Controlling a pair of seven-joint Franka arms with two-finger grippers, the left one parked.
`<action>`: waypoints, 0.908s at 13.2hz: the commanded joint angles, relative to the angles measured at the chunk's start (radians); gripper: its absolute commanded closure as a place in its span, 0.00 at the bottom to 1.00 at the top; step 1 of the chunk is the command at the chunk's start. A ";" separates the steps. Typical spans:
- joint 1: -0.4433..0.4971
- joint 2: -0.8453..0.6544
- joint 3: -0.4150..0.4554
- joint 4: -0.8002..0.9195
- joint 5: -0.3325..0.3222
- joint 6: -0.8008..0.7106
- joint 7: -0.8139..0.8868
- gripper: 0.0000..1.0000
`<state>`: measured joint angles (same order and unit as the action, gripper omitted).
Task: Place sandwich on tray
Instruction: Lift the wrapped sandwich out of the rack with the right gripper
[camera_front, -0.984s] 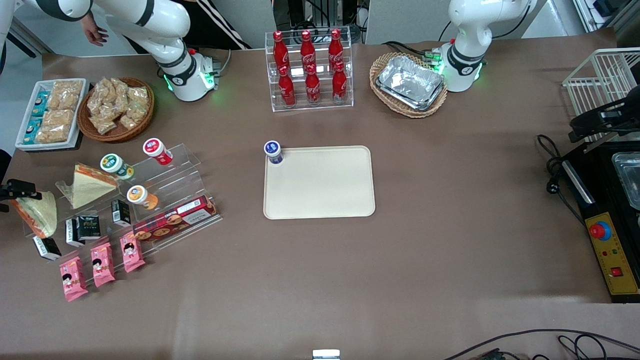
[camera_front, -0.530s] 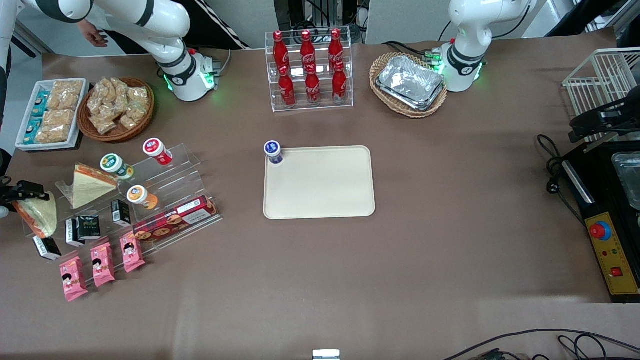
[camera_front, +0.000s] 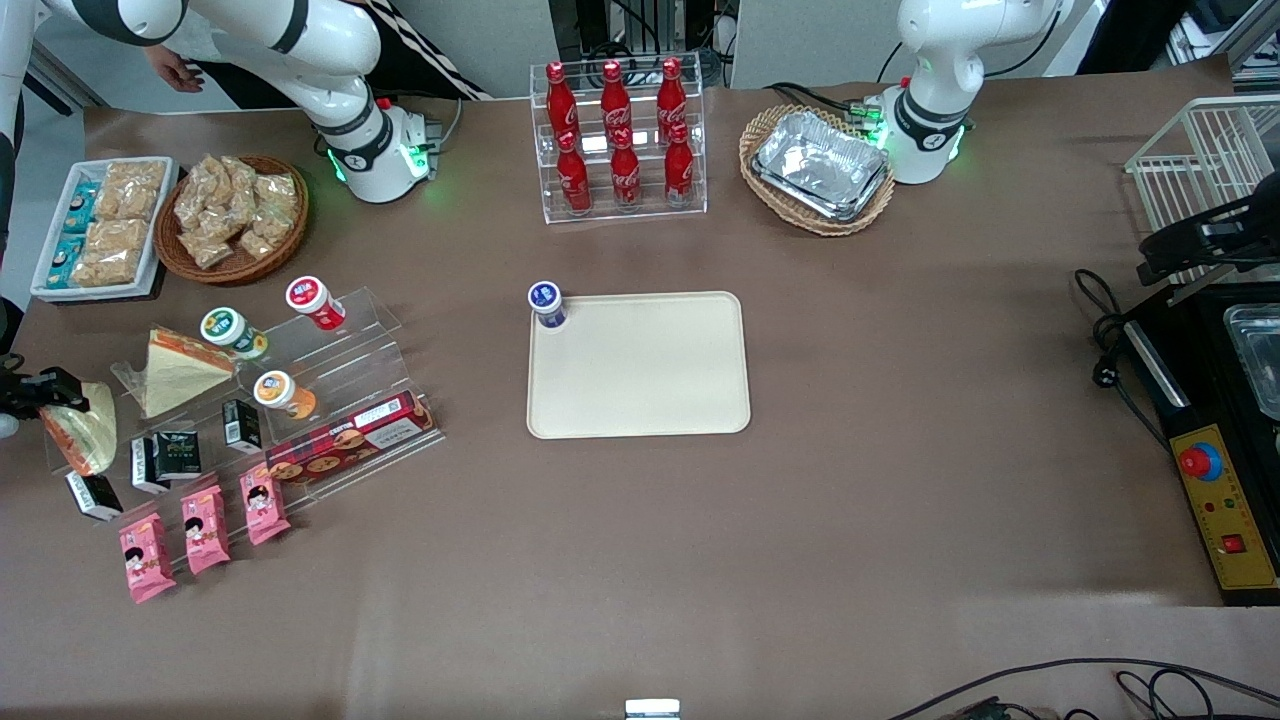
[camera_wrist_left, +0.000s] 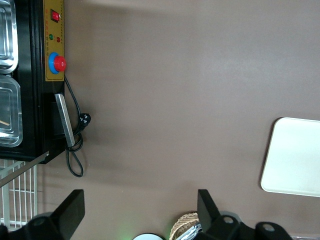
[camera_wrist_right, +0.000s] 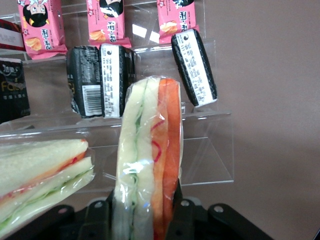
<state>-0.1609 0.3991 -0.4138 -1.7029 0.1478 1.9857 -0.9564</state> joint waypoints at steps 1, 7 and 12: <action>0.006 -0.003 -0.003 0.012 0.030 -0.001 -0.024 1.00; 0.012 -0.037 0.001 0.179 0.013 -0.239 -0.015 1.00; 0.060 -0.106 0.004 0.290 0.016 -0.459 0.033 1.00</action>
<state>-0.1336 0.3338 -0.4096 -1.4559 0.1479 1.6235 -0.9604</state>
